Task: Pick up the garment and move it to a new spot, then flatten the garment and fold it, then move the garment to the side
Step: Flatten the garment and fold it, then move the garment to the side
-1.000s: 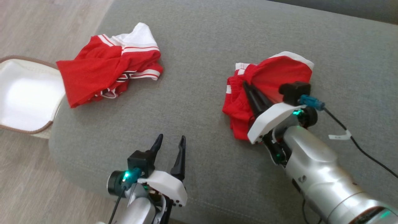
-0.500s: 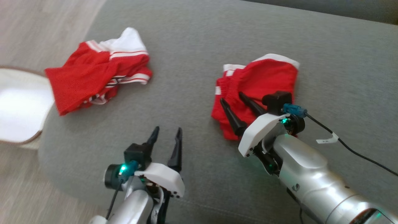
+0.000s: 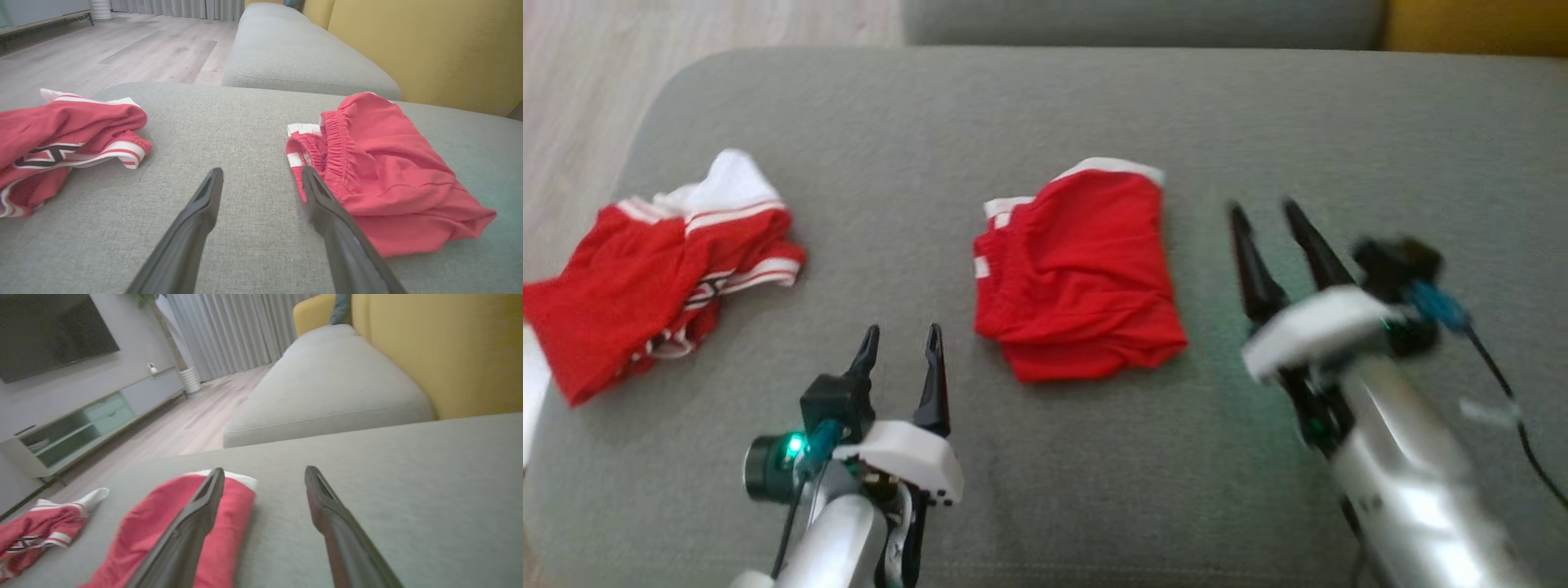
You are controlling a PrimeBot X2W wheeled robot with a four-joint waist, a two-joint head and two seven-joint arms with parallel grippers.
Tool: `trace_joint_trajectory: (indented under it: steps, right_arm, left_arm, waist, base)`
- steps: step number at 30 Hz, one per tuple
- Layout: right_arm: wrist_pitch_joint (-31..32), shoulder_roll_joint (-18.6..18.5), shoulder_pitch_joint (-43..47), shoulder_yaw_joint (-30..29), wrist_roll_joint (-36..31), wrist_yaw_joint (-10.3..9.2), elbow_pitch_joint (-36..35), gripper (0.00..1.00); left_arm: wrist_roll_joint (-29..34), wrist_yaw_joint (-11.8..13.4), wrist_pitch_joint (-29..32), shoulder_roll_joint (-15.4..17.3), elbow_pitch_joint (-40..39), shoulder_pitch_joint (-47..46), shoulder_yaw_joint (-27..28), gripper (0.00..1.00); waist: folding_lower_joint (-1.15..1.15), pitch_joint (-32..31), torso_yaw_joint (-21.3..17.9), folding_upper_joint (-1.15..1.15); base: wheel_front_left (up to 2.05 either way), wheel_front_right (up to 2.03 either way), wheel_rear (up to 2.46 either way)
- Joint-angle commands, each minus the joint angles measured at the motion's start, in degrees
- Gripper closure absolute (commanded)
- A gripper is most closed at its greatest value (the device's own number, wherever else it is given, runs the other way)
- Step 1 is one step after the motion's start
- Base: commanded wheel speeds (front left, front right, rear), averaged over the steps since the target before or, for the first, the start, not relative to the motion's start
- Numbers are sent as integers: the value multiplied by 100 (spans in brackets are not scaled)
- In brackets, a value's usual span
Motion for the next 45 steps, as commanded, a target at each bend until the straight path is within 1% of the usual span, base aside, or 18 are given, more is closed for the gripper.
trace_joint_trajectory:
  steps: [1, 5, 7, 9, 13, 16, 21, 27, 31, 34, 39, 43, 45]
  right_arm:
    - [-61, 85, 210, -171, -294, 37, -317, 0]
    - [-61, 184, 864, -910, -983, 37, -770, 0]
    - [-61, 222, 1129, -1158, -1188, 37, -933, 0]
    - [-62, 240, 1385, -1285, -1352, 37, -1013, 0]
    - [-62, 248, 1833, -1159, -1182, 37, -1119, 0]
    - [-62, 248, 1949, -1069, -1087, 37, -1106, 0]
    - [-62, 249, 1936, -975, -1015, 37, -1091, 0]
    - [-62, 249, 1657, -826, -928, 37, -1010, 0]
    - [-62, 249, 1225, -659, -879, 37, -757, 0]
    - [-62, 249, 810, -487, -796, 37, -441, 0]
    - [-62, 250, 168, -308, -561, 37, 254, 0]
    - [-23, 250, -211, -240, -430, 37, 970, 0]
    - [57, 250, -338, -162, -245, 37, 1246, 0]
  left_arm:
    - [121, 53, -35, 42, -107, -26, 219, 0]
    - [276, 98, -35, 42, -68, 135, 409, 0]
    - [345, 99, -35, 42, -59, 226, 500, 0]
    - [407, 96, -35, 42, -41, 330, 572, 0]
    - [525, 105, -35, 42, -53, 571, 733, 0]
    - [548, 117, -35, 42, -83, 654, 800, 0]
    - [539, 98, -35, 42, -122, 667, 819, 0]
    - [421, 56, -35, 42, -242, 505, 685, 0]
    - [304, -45, -35, 42, -315, 344, 452, 0]
    - [263, -74, -35, 42, -335, 230, 284, 0]
    - [201, -71, -35, 42, -326, 109, 83, 0]
    - [168, -44, -35, 42, -306, 70, 40, 0]
    - [161, -48, -35, 42, -306, 49, 34, 0]
  waist:
    - [0, -173, -186, 0]
    - [0, -320, -322, 0]
    - [0, -385, -370, 0]
    - [0, -469, -405, 0]
    - [0, -611, -443, 0]
    - [0, -637, -445, 0]
    - [0, -586, -411, 0]
    - [0, -304, -244, 0]
    - [0, -16, 40, 0]
    - [0, 171, 300, 0]
    - [0, 398, 732, 0]
    - [0, 504, 960, 0]
    - [0, 540, 1029, 0]
  base:
    - [0, 0, 0]
    - [0, 0, 0]
    - [0, 0, 0]
    - [0, 0, 0]
    - [0, 0, 0]
    - [0, 0, 0]
    - [0, 0, 0]
    - [0, 0, 0]
    - [0, 0, 0]
    - [0, 0, 0]
    - [0, 0, 0]
    - [0, 0, 0]
    - [0, 0, 0]
